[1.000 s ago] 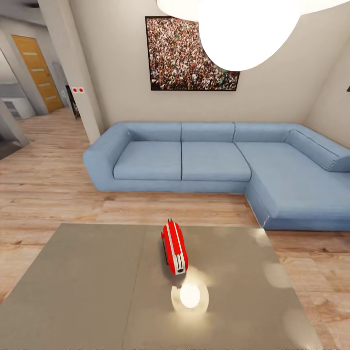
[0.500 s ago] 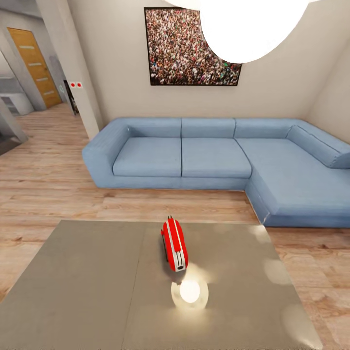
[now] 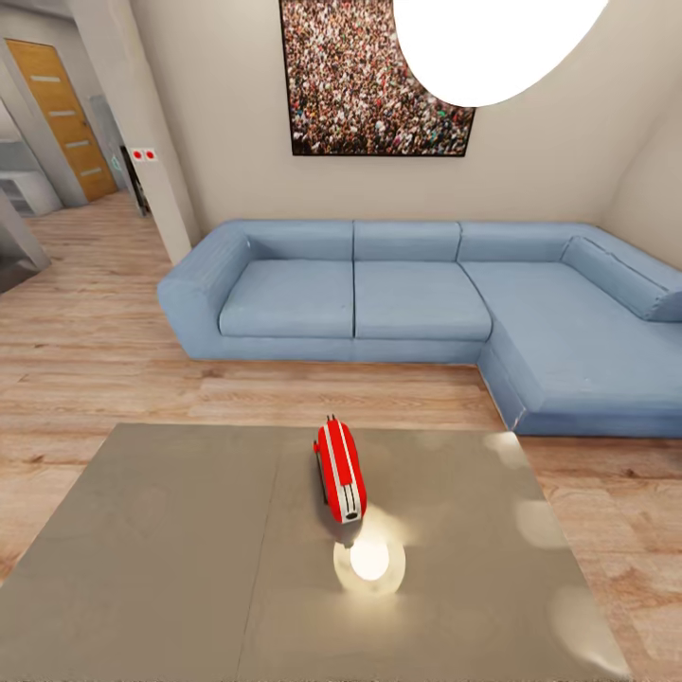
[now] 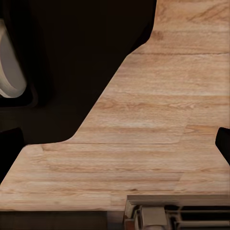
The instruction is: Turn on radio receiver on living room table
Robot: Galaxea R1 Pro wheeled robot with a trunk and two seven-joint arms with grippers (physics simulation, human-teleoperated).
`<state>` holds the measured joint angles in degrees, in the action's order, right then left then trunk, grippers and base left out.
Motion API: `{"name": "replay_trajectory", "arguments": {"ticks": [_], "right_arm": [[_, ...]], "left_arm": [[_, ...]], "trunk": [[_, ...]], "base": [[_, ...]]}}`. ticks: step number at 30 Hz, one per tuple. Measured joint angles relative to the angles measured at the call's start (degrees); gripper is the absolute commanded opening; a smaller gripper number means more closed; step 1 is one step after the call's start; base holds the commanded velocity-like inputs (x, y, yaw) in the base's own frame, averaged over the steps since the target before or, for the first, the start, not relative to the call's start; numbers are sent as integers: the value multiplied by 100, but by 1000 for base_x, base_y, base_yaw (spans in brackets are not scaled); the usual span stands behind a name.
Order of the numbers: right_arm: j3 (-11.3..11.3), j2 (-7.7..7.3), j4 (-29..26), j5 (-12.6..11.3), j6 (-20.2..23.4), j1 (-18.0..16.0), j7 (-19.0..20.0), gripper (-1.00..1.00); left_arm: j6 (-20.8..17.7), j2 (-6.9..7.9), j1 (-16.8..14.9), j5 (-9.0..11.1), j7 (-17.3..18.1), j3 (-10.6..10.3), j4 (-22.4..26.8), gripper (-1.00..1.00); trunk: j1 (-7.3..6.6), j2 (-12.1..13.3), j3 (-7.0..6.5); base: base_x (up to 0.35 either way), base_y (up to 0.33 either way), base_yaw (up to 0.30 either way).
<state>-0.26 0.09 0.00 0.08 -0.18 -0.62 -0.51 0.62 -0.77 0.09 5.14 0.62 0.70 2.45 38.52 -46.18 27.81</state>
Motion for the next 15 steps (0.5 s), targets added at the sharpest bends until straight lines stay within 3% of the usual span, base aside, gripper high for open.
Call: {"name": "replay_trajectory", "arguments": {"ticks": [15], "right_arm": [[0, 3, 0, -4, -5, 0, -2, 100]], "left_arm": [[0, -4, 0, 4, -26, 7, 211, 100]], "trunk": [[0, 0, 140]], "base": [[0, 0, 0]]}}
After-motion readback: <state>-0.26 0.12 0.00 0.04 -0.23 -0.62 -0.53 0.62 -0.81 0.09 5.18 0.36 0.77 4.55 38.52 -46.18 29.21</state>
